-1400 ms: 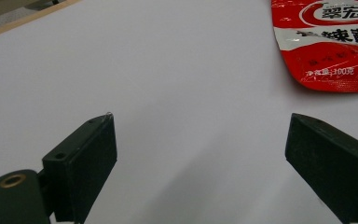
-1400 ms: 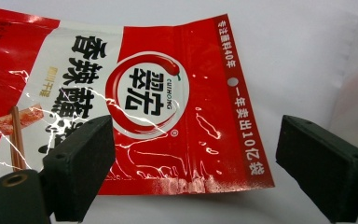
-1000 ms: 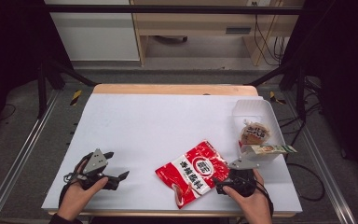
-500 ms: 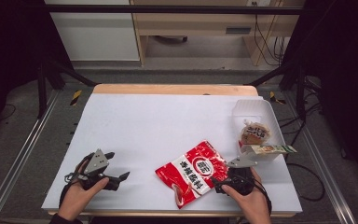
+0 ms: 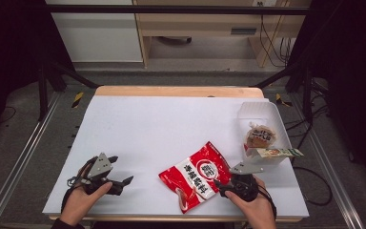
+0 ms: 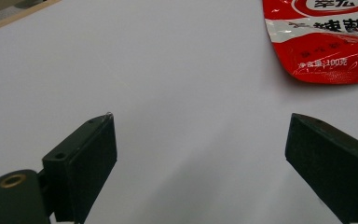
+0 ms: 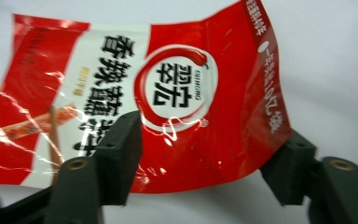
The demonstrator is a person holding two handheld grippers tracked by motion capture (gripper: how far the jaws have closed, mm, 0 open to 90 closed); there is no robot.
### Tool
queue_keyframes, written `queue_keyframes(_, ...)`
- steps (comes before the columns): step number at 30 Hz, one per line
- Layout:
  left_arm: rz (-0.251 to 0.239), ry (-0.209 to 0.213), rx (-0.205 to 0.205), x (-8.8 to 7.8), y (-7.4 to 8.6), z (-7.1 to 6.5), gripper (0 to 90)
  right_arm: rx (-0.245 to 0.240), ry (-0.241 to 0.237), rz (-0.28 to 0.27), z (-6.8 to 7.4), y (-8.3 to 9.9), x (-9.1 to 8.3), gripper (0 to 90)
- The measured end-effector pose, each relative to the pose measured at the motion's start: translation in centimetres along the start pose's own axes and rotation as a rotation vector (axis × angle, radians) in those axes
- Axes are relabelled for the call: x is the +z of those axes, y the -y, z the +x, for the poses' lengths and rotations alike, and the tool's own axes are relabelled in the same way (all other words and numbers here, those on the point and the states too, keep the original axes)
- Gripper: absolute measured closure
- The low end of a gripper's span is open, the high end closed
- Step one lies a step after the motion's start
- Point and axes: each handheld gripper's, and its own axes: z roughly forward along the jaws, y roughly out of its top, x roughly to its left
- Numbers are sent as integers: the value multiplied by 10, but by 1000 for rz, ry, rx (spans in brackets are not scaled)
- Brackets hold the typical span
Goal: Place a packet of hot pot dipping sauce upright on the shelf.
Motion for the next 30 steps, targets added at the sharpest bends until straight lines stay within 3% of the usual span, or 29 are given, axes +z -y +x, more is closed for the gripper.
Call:
queue_keyframes(2,0,-1,0,0,0,0,87,-7,17,-7,-3,-1,2,565)
queue_keyframes(5,1,0,0,0,0,0,87,-28,44,-6,-1,-4,3,683)
queue_keyframes(6,1,0,0,0,0,0,87,-28,44,-6,-1,-4,3,683)
queue_keyframes(12,0,-1,-7,0,1,1,87,-116,46,-28,5,-12,0,893)
queue_keyframes(16,5,3,-9,0,1,1,87,-165,38,-45,11,-26,-3,900)
queue_keyframes(17,6,5,-11,0,2,1,87,-203,37,-56,14,-37,-3,900)
queue_keyframes(19,8,7,-17,-1,2,2,88,-210,38,-61,16,-41,-4,900)
queue_keyframes(23,3,5,-20,-3,2,4,90,-307,38,-74,28,-73,-4,900)
queue_keyframes(28,9,12,-22,-4,1,3,89,-379,19,-89,42,-103,-2,900)
queue_keyframes(30,12,19,-18,-4,1,3,90,-433,11,-88,50,-117,-1,900)
